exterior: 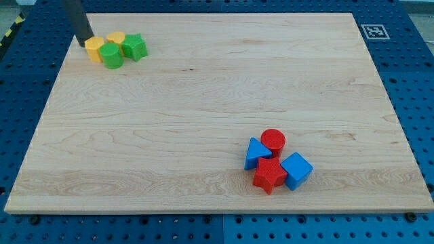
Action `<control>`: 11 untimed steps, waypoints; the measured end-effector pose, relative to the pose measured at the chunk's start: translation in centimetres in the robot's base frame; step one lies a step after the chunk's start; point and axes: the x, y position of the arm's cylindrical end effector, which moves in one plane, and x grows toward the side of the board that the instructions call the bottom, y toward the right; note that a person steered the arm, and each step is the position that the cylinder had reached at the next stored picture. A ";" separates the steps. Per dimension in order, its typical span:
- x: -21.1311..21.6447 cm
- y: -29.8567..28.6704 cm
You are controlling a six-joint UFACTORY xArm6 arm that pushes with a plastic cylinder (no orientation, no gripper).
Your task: Push the green star into the green circle
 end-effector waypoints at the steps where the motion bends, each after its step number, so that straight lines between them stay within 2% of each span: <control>1: 0.7 1.2; 3: 0.4 0.4; 5: -4.9 0.3; 6: -5.1 4.1; 7: -4.7 7.8; 11: -0.2 8.6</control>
